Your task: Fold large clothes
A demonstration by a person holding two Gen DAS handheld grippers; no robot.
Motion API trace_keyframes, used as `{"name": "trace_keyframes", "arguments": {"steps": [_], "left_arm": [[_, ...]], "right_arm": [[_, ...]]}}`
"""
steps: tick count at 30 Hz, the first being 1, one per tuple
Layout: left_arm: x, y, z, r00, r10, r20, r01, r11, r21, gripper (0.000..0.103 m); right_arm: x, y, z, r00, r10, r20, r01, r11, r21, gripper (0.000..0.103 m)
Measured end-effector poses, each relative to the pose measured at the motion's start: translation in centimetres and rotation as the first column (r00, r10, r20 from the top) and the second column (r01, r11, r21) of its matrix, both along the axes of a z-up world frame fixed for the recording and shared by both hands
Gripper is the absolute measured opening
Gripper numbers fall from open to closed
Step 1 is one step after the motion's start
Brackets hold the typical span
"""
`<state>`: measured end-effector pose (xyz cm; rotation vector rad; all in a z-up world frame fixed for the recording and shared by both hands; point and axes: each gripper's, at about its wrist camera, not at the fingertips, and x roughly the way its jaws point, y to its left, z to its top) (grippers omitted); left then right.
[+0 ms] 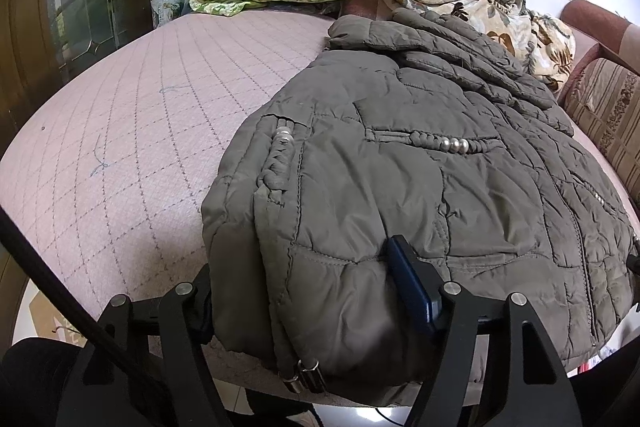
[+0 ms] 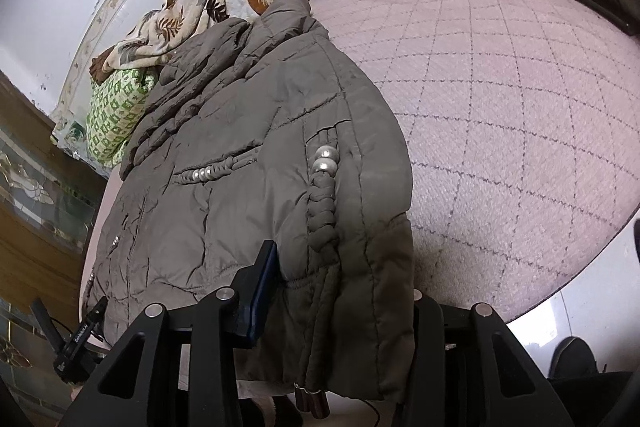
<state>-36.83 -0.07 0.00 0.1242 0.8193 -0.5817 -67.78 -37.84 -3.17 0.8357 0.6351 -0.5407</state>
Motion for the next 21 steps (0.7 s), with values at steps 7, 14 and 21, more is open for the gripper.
{"name": "trace_keyframes", "arguments": {"steps": [7, 14, 21], "left_arm": [[-0.31, -0.09, 0.32, 1.000, -0.008, 0.011, 0.008, 1.000, -0.004, 0.058], [-0.51, -0.14, 0.54, 1.000, -0.019, 0.016, 0.019, 1.000, -0.010, 0.052], [-0.65, -0.26, 0.71, 0.999, -0.017, 0.034, 0.017, 1.000, 0.004, 0.048]], "right_arm": [[-0.24, 0.39, 0.25, 1.000, 0.008, 0.001, -0.008, 1.000, -0.024, 0.035], [-0.35, 0.72, 0.53, 1.000, 0.013, 0.002, -0.013, 0.999, -0.048, 0.032], [0.17, 0.63, 0.56, 1.000, 0.012, -0.007, -0.013, 0.999, -0.051, 0.032]]}}
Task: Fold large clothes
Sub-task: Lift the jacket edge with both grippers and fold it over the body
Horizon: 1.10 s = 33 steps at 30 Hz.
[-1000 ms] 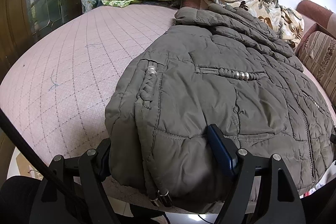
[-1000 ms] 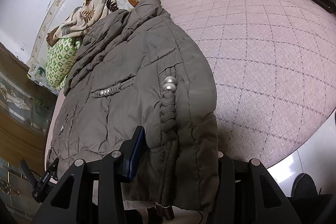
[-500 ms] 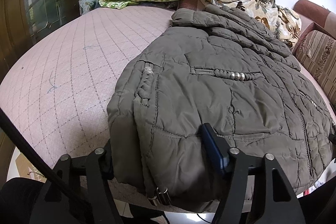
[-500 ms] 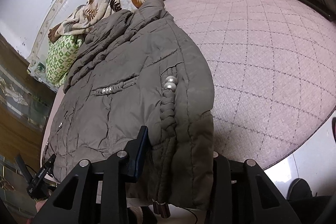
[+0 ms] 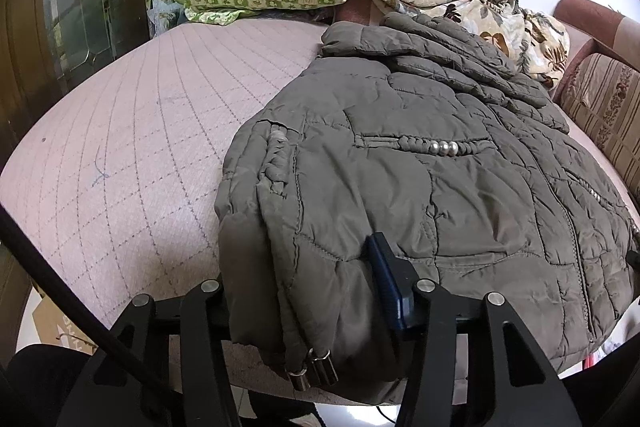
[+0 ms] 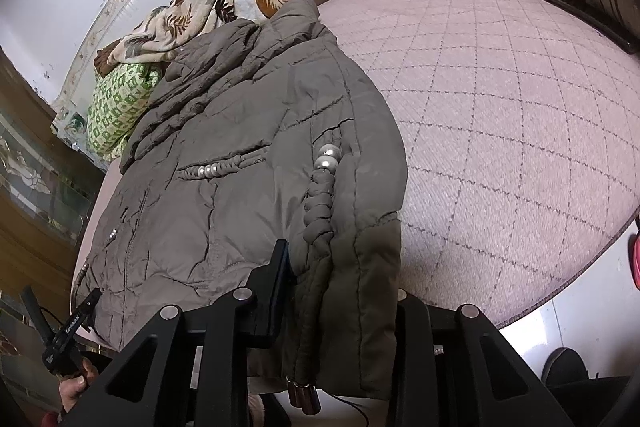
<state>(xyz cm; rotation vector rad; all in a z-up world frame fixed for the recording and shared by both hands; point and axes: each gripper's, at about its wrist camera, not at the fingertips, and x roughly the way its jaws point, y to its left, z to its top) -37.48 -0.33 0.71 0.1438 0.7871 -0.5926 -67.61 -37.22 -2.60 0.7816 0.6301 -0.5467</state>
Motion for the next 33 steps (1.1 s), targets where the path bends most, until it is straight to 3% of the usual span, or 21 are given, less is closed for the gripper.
{"name": "trace_keyframes", "arguments": {"steps": [4, 7, 13, 22, 31, 33], "left_arm": [[0.0, 0.4, 0.9, 1.000, 0.005, 0.011, -0.004, 0.999, -0.033, 0.034], [0.0, 0.4, 1.3, 1.000, -0.003, 0.022, 0.004, 0.999, -0.035, 0.029], [-0.6, 0.3, 2.2, 0.998, -0.020, 0.059, 0.022, 0.999, -0.036, 0.027], [-0.5, 0.5, 2.1, 0.999, -0.018, 0.036, 0.019, 0.999, -0.035, 0.027], [0.8, 1.3, 0.5, 0.997, 0.025, -0.069, -0.029, 0.998, -0.051, 0.041], [0.7, 1.5, 0.6, 0.997, 0.020, -0.071, -0.025, 0.997, -0.071, 0.031]], "right_arm": [[-0.2, -0.1, 0.5, 0.999, 0.011, 0.037, -0.011, 1.000, 0.004, 0.024], [-0.5, 0.2, 1.2, 0.998, 0.020, 0.057, -0.019, 1.000, -0.017, 0.021], [-0.7, 0.4, 2.4, 0.997, 0.037, 0.063, -0.034, 0.998, -0.049, 0.020], [-1.0, -0.2, 1.7, 0.997, 0.018, 0.077, -0.020, 1.000, 0.016, 0.020], [-1.7, -0.7, 0.1, 0.996, -0.024, 0.083, 0.013, 0.992, 0.125, 0.042], [-1.9, -0.6, -0.2, 0.995, -0.032, 0.096, 0.018, 0.989, 0.145, 0.045]]}}
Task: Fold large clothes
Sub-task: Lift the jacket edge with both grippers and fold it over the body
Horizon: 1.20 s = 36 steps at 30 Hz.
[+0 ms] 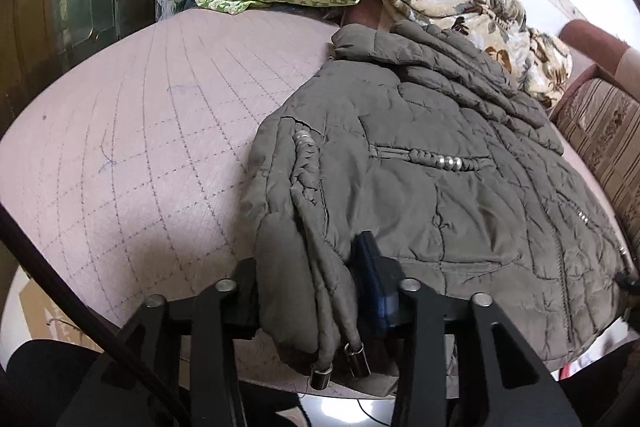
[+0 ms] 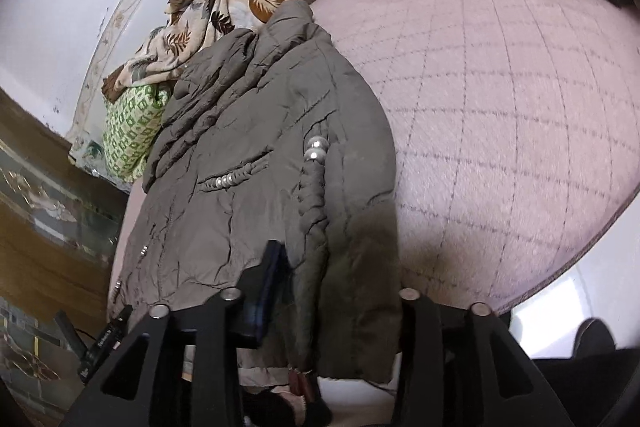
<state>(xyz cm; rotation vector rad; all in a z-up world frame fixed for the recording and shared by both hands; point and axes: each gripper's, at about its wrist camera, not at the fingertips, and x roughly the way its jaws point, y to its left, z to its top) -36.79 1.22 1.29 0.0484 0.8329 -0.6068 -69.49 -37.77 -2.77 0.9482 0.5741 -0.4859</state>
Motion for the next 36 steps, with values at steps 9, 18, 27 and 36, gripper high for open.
{"name": "trace_keyframes", "arguments": {"steps": [9, 18, 27, 36], "left_arm": [[-1.0, -0.3, 1.5, 0.996, -0.025, 0.082, 0.024, 1.000, 0.004, 0.022], [-1.5, 0.2, 3.7, 0.990, -0.026, 0.137, 0.030, 0.999, -0.029, 0.021], [-1.5, 1.1, 5.3, 0.988, -0.026, 0.152, 0.035, 0.998, -0.059, 0.021], [-1.8, 2.5, 7.5, 0.986, -0.022, 0.162, 0.039, 0.994, -0.101, 0.021]], "right_arm": [[0.1, 1.7, 2.4, 1.000, 0.030, -0.005, -0.030, 0.988, -0.149, 0.016], [-0.2, 2.5, 5.0, 0.997, 0.064, 0.050, -0.051, 0.972, -0.231, 0.015], [-1.1, 3.6, 7.3, 0.989, 0.098, 0.109, -0.066, 0.961, -0.270, 0.015], [-2.6, 4.6, 9.4, 0.983, 0.122, 0.140, -0.077, 0.954, -0.290, 0.014]]}}
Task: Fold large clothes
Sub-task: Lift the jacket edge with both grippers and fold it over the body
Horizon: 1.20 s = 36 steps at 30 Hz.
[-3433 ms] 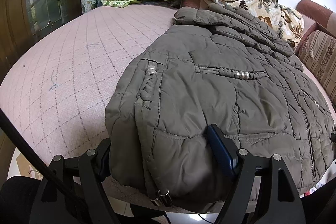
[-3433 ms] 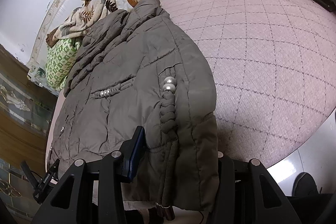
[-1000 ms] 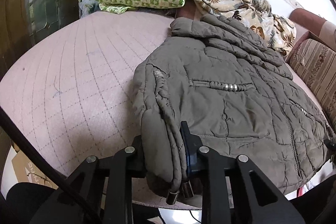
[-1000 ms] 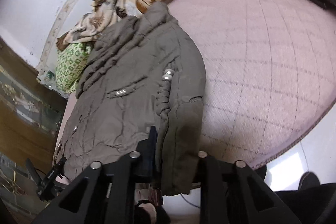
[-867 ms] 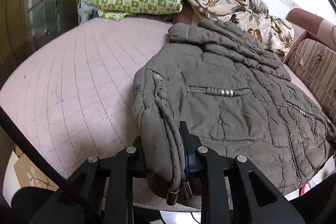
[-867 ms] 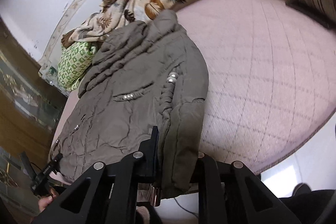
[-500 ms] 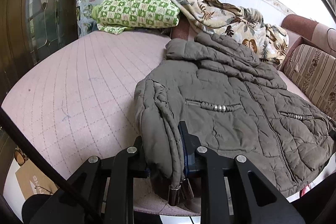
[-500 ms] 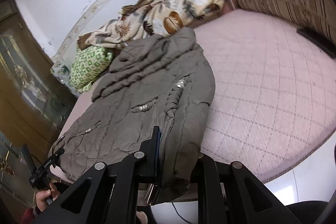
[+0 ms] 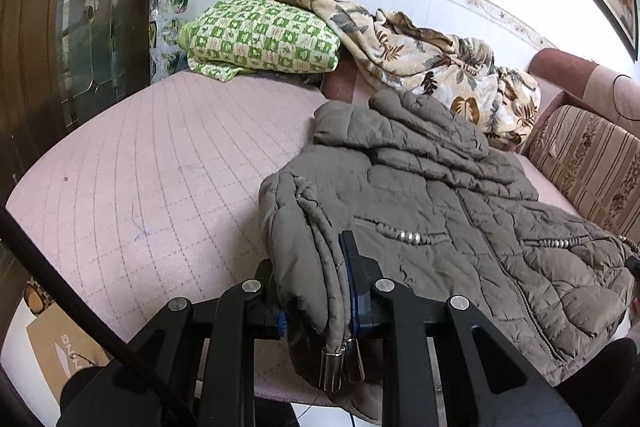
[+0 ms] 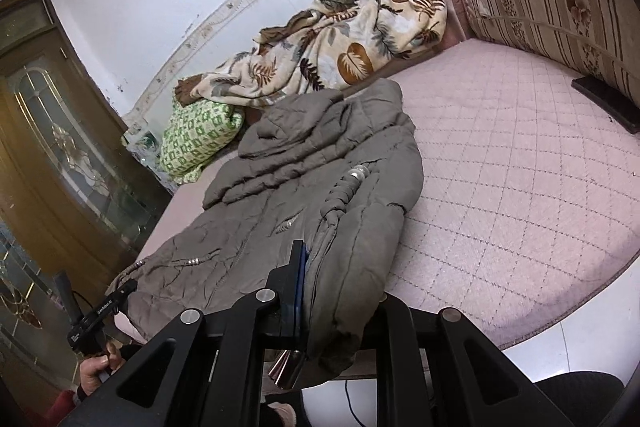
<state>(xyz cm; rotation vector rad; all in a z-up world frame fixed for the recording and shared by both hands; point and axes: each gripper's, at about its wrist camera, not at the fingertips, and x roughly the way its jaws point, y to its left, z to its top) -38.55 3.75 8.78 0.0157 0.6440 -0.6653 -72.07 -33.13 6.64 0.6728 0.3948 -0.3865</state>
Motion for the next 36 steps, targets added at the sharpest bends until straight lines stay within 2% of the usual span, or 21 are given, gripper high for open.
{"name": "trace_keyframes", "arguments": {"steps": [9, 20, 27, 36], "left_arm": [[1.3, -1.5, 3.3, 0.998, -0.019, 0.063, 0.021, 0.999, -0.033, 0.021], [3.0, -3.2, 5.6, 0.996, -0.023, 0.091, 0.029, 0.997, -0.068, 0.021], [5.3, -4.7, 7.6, 0.995, -0.018, 0.097, 0.029, 0.994, -0.106, 0.021], [7.5, -7.4, 8.9, 0.992, -0.030, 0.121, 0.042, 0.994, -0.097, 0.021]], "right_arm": [[0.3, -0.9, 1.7, 0.999, 0.008, 0.049, -0.008, 1.000, 0.005, 0.014], [1.3, -2.5, 4.3, 0.995, 0.003, 0.099, -0.005, 1.000, 0.015, 0.015], [2.8, -4.5, 6.7, 0.990, 0.001, 0.141, -0.003, 1.000, 0.015, 0.015], [4.6, -6.7, 8.0, 0.984, -0.015, 0.176, 0.007, 0.999, 0.044, 0.015]]}}
